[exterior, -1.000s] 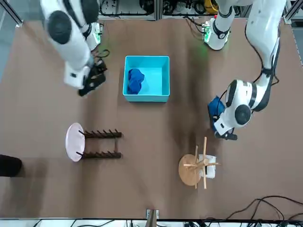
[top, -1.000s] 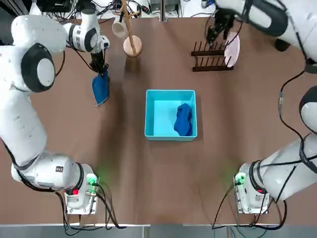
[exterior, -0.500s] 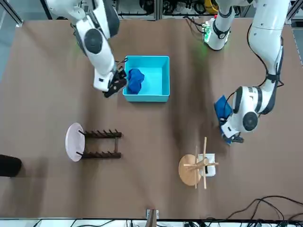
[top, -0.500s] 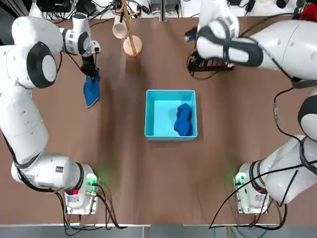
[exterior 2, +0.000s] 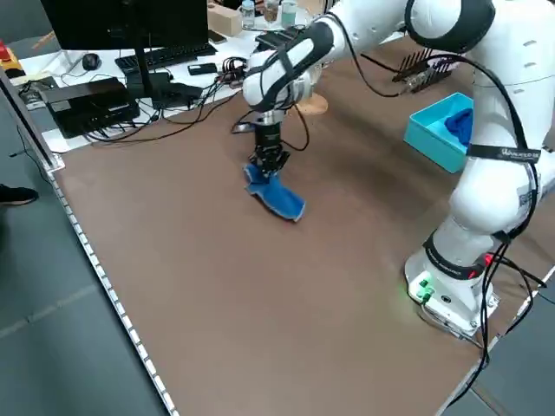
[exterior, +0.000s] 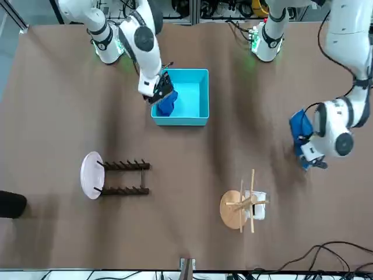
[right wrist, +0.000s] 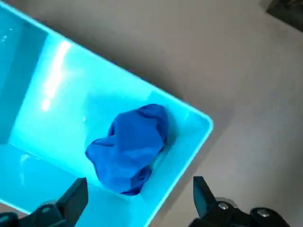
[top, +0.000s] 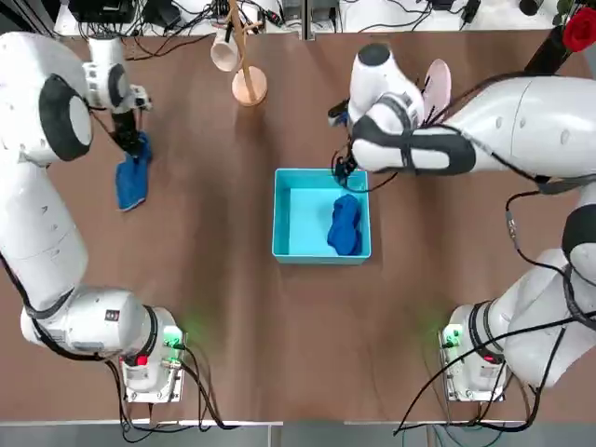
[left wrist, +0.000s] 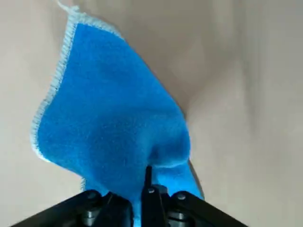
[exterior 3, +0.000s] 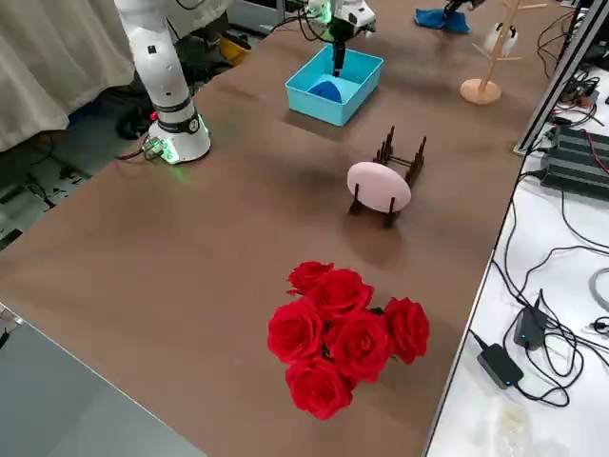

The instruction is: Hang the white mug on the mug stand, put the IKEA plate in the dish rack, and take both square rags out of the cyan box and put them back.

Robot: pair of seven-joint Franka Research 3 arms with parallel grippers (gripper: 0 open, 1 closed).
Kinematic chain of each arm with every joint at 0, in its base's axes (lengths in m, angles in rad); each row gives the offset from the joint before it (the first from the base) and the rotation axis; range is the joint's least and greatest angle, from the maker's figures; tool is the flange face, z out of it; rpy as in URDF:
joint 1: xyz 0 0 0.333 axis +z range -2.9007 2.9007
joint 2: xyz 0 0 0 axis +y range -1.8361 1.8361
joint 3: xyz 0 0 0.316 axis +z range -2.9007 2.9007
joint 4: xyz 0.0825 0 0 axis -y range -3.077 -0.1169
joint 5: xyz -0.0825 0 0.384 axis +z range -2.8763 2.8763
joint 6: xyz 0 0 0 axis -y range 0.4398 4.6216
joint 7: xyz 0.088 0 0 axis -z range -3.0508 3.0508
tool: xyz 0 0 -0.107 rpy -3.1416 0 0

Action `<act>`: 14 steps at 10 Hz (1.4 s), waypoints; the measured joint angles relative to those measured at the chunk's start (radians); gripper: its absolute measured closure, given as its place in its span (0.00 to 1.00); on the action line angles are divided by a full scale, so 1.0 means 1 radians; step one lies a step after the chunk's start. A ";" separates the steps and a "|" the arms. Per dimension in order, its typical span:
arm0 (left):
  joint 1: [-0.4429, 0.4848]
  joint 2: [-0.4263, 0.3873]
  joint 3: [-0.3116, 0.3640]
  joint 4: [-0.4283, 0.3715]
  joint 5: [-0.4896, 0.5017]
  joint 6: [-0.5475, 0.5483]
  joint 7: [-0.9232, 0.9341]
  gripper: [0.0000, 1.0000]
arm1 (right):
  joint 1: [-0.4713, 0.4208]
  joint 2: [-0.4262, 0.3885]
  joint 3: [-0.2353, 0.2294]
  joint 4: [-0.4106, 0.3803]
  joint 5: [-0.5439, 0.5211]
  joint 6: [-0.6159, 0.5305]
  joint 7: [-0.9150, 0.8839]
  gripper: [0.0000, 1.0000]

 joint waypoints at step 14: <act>0.016 -0.005 -0.518 0.020 -0.014 0.093 -0.533 0.96 | 0.111 0.173 -0.022 -0.107 0.000 0.295 0.114 0.49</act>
